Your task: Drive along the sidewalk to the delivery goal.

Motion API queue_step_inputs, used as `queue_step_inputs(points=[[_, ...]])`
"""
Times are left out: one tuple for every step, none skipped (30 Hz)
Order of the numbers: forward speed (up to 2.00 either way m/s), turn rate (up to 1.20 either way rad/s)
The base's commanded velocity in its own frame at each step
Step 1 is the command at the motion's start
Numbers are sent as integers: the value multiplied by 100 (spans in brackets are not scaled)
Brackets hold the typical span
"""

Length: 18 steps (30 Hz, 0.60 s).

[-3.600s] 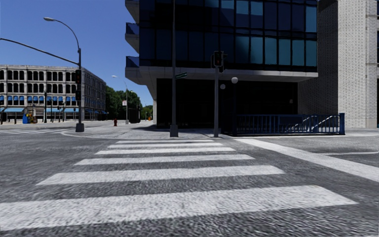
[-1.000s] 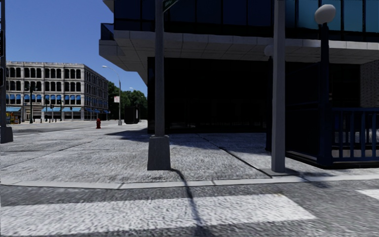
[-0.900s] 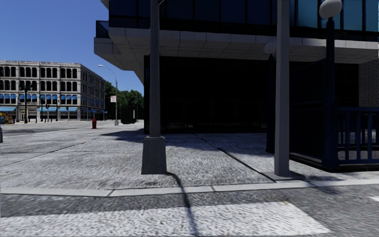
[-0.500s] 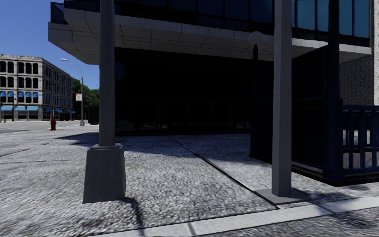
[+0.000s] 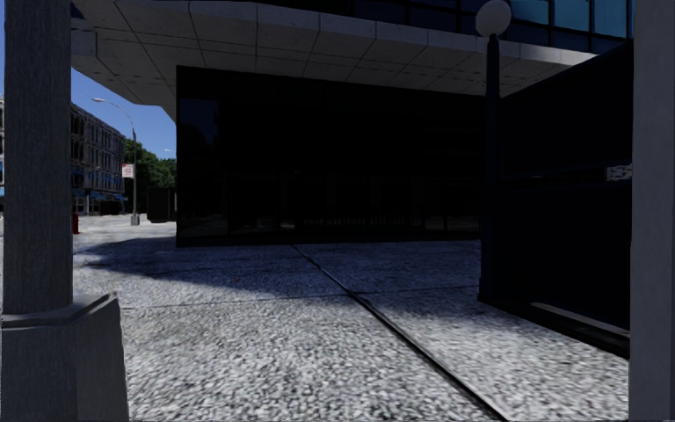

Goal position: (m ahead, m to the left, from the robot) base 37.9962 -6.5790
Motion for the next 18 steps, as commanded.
queue_step_inputs(points=[[196, 0], [196, 0], [196, 0], [196, 0], [196, 0], [196, 0], [196, 0], [196, 0], [196, 0], [196, 0], [196, 0], [196, 0], [196, 0], [196, 0], [196, 0], [196, 0], [196, 0], [196, 0]])
